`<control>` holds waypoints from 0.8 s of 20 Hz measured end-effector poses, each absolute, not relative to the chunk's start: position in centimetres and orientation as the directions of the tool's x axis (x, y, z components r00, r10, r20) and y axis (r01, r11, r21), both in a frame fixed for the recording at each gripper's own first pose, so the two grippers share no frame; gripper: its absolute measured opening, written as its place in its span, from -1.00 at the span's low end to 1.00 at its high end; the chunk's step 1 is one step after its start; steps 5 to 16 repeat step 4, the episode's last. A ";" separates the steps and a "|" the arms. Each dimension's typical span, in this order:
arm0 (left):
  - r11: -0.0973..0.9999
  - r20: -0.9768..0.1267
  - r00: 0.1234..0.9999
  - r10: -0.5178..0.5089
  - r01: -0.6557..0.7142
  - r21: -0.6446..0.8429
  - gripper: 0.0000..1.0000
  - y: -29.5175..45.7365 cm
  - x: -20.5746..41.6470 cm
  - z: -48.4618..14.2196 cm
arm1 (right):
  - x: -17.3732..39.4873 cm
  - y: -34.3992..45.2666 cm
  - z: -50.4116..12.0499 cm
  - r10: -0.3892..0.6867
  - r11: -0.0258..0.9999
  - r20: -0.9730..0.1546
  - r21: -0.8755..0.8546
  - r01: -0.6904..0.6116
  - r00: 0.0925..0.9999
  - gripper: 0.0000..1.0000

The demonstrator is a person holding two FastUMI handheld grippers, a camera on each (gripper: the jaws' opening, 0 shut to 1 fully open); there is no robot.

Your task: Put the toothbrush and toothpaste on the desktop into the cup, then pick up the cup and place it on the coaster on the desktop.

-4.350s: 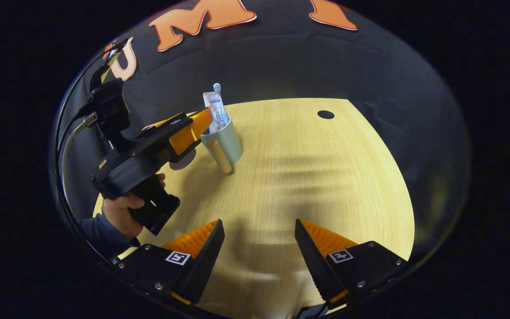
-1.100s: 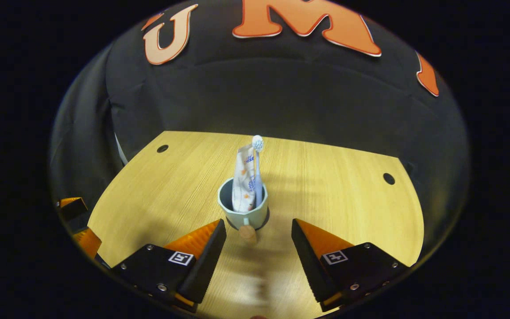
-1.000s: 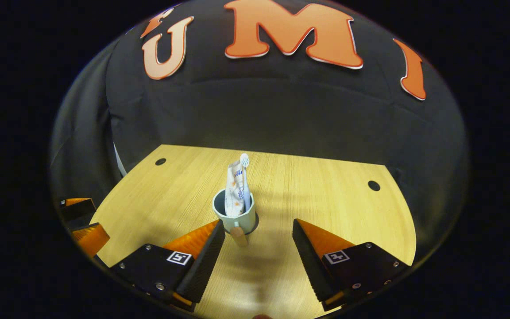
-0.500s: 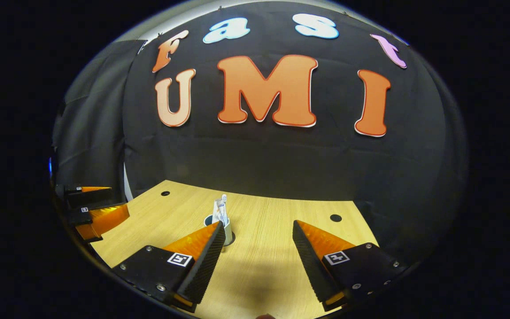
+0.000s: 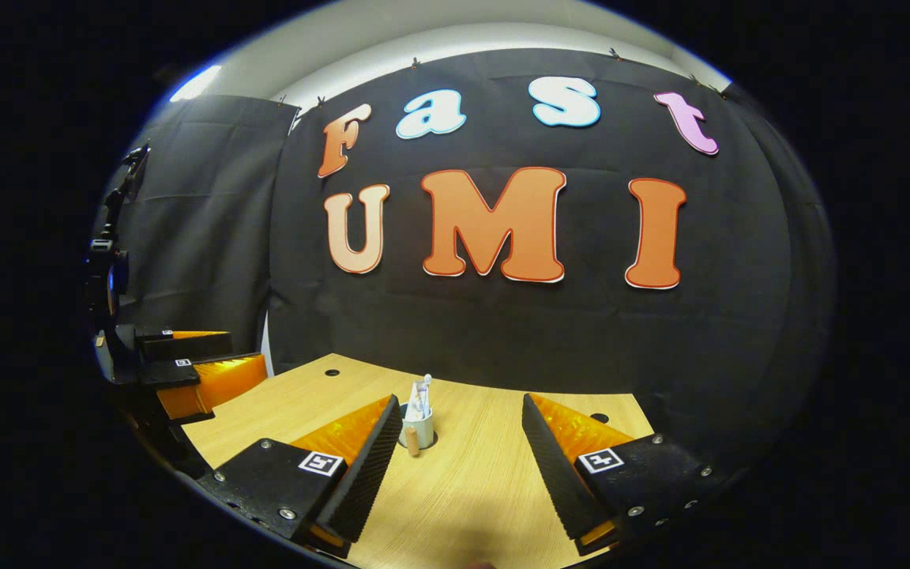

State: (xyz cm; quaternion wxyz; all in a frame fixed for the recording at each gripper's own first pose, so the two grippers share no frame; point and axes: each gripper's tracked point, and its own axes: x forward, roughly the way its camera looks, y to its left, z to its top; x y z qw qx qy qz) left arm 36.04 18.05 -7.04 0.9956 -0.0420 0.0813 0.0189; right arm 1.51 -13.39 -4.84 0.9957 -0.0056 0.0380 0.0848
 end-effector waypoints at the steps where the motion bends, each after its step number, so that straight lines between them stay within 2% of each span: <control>1: 0.996 -0.156 0.987 0.048 -0.060 -0.072 0.92 18.1 36.0 -6.9 | 0.9 -13.3 -5.0 0.177 0.984 -0.067 -0.005 -0.178 0.982 0.84; 16: 0.996 -0.149 0.987 0.063 -0.072 -0.057 0.92 17.6 34.7 -6.8 | 0.2 -13.2 -5.8 0.188 0.982 -0.069 0.010 -0.188 0.980 0.84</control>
